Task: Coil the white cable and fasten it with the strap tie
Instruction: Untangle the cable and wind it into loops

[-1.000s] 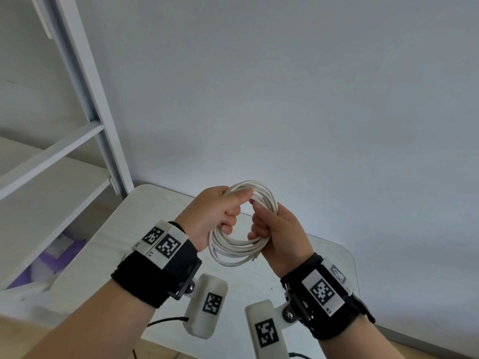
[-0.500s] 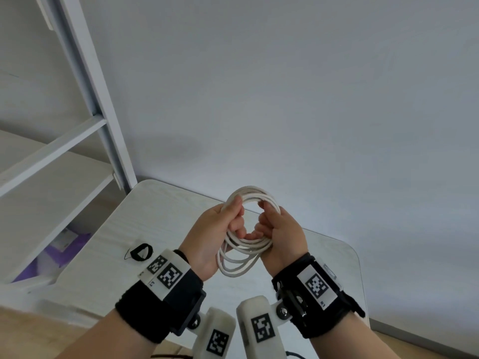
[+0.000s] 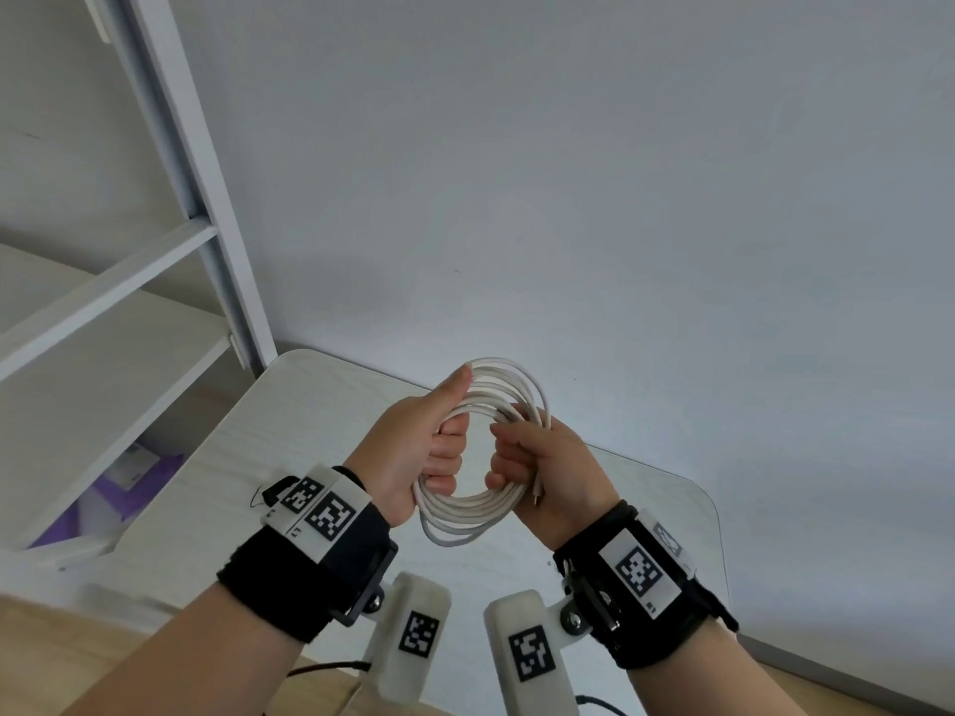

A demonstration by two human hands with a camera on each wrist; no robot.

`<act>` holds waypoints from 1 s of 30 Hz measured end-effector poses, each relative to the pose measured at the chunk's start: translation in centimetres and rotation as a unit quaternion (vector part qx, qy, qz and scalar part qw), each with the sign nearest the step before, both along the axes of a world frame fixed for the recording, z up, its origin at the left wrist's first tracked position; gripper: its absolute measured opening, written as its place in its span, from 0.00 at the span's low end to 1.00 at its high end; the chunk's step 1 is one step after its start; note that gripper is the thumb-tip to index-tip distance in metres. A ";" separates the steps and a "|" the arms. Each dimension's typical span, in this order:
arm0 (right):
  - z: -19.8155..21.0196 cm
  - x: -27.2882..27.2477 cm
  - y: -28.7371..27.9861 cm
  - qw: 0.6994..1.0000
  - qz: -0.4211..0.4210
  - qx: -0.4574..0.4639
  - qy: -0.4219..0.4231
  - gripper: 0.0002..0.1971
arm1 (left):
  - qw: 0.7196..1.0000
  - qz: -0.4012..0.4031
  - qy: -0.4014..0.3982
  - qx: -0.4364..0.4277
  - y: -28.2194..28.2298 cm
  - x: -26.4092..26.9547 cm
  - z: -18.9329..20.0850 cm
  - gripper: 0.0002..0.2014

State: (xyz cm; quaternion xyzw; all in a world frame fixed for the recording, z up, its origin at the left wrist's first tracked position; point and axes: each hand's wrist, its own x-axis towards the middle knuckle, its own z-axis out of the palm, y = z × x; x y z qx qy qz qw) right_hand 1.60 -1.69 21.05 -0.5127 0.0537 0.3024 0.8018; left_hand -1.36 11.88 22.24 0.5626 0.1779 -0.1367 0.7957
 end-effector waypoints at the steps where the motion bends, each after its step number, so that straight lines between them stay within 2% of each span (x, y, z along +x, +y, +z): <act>1: 0.1 0.1 0.0 1.000 -0.015 -0.002 0.000 0.15 | 1.000 -0.003 -0.004 -0.025 -0.1 -0.1 0.0 0.26; 4: 0.3 0.3 -0.4 0.999 -0.053 0.008 -0.003 0.18 | 0.993 -0.012 -0.013 -0.118 -0.5 -0.4 0.0 0.19; 7: 0.3 0.3 -1.0 0.996 -0.084 0.016 -0.002 0.18 | 0.988 -0.006 -0.037 -0.151 -0.8 -0.7 -0.2 0.12; 10: 0.3 0.3 -1.5 0.995 -0.102 0.009 -0.003 0.17 | 0.989 -0.007 -0.055 -0.136 -0.9 -0.8 -0.4 0.09; 16: -0.7 0.9 -1.6 0.995 -0.096 -0.026 -0.005 0.14 | 0.997 -0.013 -0.071 -0.037 -0.8 -0.7 -1.5 0.08; 22: -4.5 1.1 0.5 0.995 -0.019 -0.091 0.018 0.11 | 0.997 0.078 0.010 -0.010 0.1 -0.8 -4.9 0.11; 27: -8.0 1.0 2.9 0.986 0.101 -0.126 0.035 0.04 | 0.988 0.142 0.067 -0.003 2.2 -1.8 -8.2 0.13; 30: -9.7 0.8 4.4 0.979 0.153 -0.128 0.049 0.05 | 0.980 0.179 0.086 -0.012 3.5 -2.6 -9.9 0.13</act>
